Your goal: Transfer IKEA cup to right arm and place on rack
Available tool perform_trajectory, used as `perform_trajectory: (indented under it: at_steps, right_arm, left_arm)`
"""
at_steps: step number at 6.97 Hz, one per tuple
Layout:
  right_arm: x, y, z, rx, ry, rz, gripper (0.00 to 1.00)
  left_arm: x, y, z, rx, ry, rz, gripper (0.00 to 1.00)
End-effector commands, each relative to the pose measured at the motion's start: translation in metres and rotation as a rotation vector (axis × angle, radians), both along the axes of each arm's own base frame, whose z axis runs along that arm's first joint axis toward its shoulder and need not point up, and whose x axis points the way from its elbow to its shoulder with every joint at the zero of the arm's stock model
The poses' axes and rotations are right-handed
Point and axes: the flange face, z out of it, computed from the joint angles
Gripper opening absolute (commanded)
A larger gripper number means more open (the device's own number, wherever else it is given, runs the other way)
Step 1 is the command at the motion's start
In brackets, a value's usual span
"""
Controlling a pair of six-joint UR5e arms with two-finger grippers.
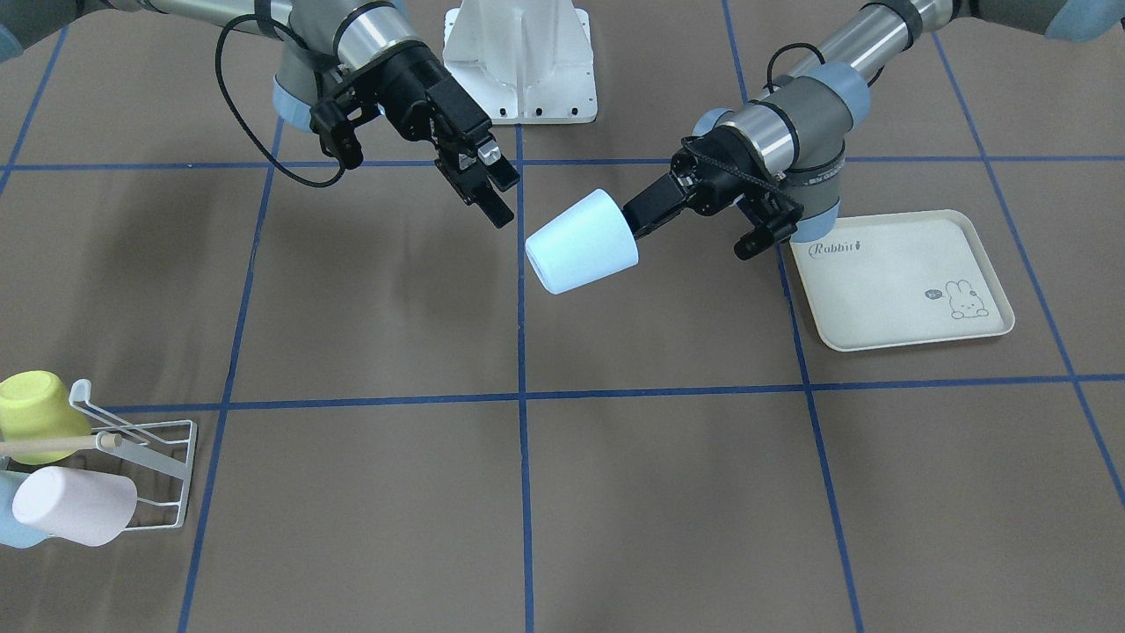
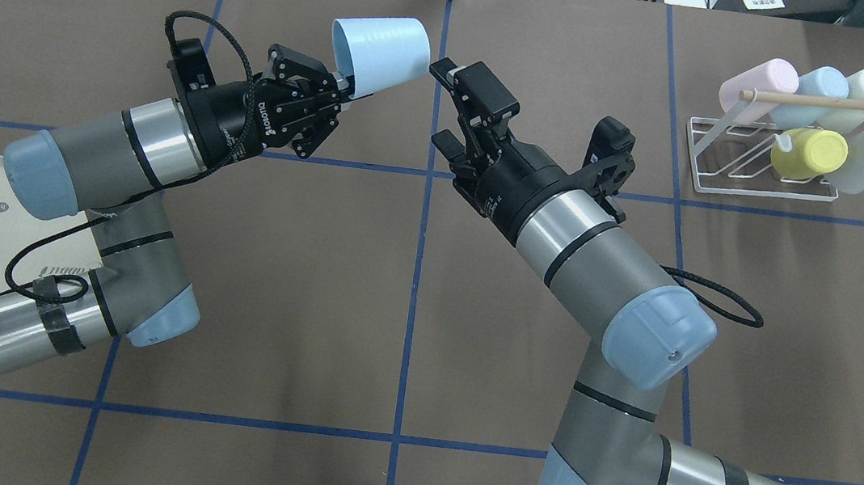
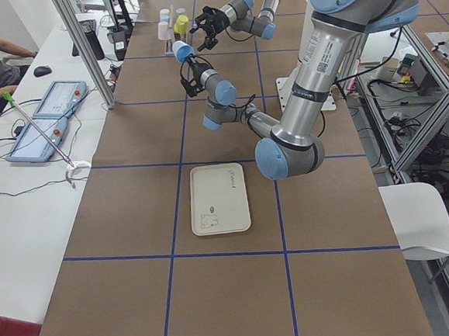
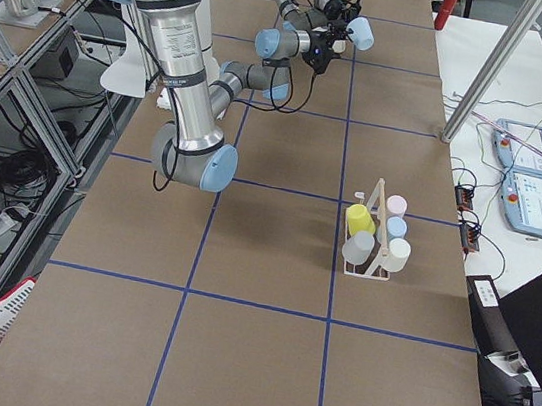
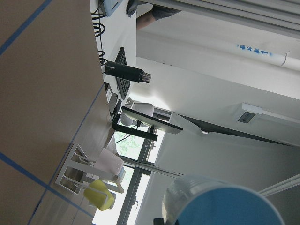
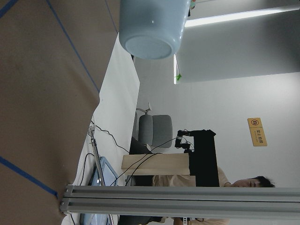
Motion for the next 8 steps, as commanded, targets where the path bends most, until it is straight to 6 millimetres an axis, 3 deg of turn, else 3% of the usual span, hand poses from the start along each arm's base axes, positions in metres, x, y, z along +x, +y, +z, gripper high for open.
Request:
perform_trajectory:
  at_steps: [1, 8]
  right_arm:
    - [0.000, 0.000, 0.000, 0.001, -0.001, -0.001, 1.00]
    - [-0.003, -0.001, 0.003, -0.002, 0.006, -0.001, 1.00]
  left_arm:
    - [0.010, 0.007, -0.009, 0.008, 0.010, 0.018, 0.00]
    - [0.025, 0.020, -0.018, 0.019, 0.021, 0.051, 0.00]
